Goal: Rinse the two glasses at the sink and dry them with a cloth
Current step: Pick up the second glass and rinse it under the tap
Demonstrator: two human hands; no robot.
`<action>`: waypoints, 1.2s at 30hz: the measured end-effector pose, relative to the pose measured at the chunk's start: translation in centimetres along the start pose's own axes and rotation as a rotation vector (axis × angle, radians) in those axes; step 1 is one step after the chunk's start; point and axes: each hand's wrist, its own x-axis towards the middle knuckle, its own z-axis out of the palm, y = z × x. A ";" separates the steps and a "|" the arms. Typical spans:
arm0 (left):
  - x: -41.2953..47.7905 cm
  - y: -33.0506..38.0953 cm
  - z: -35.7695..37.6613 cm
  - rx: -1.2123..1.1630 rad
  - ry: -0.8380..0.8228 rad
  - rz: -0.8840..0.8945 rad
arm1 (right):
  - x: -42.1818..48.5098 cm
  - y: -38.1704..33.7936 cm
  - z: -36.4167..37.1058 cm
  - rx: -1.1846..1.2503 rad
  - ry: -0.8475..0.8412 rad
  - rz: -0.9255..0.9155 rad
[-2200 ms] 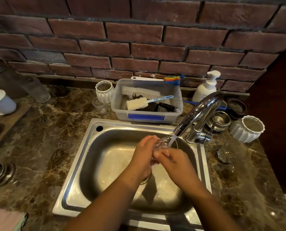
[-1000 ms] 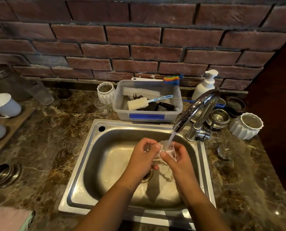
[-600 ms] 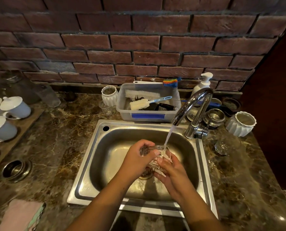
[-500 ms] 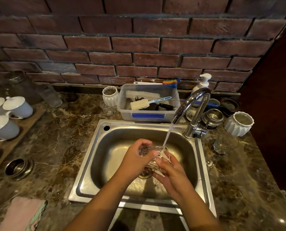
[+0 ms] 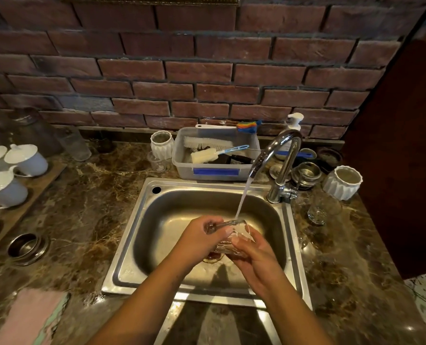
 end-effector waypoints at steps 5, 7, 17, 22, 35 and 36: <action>0.3 -0.9 2.2 -0.050 -0.122 -0.079 | -1.4 -1.8 -2.5 -0.127 0.036 -0.052; 0.4 -1.4 3.3 -0.112 -0.179 -0.134 | -1.8 -2.7 -3.4 -0.159 0.054 -0.078; 1.1 -0.6 10.9 -0.109 -0.312 -0.133 | -3.8 -5.6 -10.6 -0.024 0.134 -0.007; 1.8 -0.4 15.1 -0.161 -0.384 -0.115 | -4.4 -7.4 -14.2 -0.125 0.094 0.057; 9.4 -0.3 22.0 0.214 -0.536 0.026 | -0.3 -13.1 -23.6 -0.654 0.084 -0.060; 9.8 -0.5 22.4 0.260 -0.520 0.043 | 0.1 -13.5 -24.1 -0.693 0.065 -0.058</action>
